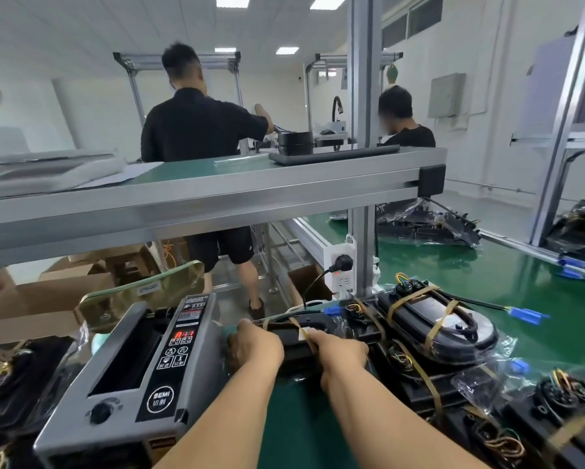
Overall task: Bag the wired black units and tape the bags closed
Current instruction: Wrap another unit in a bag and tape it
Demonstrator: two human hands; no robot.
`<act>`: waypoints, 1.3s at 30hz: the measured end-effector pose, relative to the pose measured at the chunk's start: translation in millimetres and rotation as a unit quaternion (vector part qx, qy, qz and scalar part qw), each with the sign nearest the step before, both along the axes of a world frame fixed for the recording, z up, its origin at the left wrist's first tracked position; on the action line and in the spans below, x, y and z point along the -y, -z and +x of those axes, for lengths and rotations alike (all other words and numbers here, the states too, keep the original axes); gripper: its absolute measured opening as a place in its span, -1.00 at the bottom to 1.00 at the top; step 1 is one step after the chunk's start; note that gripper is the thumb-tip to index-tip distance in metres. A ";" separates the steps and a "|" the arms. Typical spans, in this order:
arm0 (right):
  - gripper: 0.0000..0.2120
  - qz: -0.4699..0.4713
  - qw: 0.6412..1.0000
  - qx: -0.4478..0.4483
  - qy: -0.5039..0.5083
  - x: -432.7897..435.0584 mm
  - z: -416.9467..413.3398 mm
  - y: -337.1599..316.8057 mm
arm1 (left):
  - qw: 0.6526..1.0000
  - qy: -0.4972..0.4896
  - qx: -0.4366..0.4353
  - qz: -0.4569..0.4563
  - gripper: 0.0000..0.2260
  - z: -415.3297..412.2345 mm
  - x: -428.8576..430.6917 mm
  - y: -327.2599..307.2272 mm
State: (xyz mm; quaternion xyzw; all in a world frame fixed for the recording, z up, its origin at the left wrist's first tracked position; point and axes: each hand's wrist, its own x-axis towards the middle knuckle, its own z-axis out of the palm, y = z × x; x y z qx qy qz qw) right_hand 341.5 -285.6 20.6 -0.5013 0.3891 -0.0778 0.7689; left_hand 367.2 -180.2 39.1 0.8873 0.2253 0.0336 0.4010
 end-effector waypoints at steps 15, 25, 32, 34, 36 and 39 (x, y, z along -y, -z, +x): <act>-0.44 -0.045 0.942 0.293 -0.158 -11.8 -212.4 -60.5 | 0.955 0.054 0.103 -0.274 -0.28 -235.4 -50.5 -16.5; -0.42 -0.151 0.818 0.389 -0.396 -48.9 -330.2 -66.1 | 0.945 0.034 0.157 -0.285 -0.72 -407.6 -133.6 -4.5; -0.45 -0.260 0.748 0.417 -0.447 -53.5 -347.9 -71.4 | 0.908 0.181 0.375 -0.038 -0.86 -421.0 -168.2 -81.4; -0.43 -0.280 0.737 0.425 -0.446 -53.5 -351.7 -73.5 | 0.901 0.230 0.367 -0.032 -0.86 -415.2 -171.0 -85.2; -0.42 -0.277 0.724 0.431 -0.461 -53.1 -355.5 -75.6 | 0.890 0.275 0.362 -0.031 -0.81 -411.1 -174.8 -83.5; -0.40 -0.280 0.713 0.432 -0.476 -49.5 -358.2 -74.7 | 0.868 0.314 0.382 0.044 -0.71 -407.8 -182.0 -80.9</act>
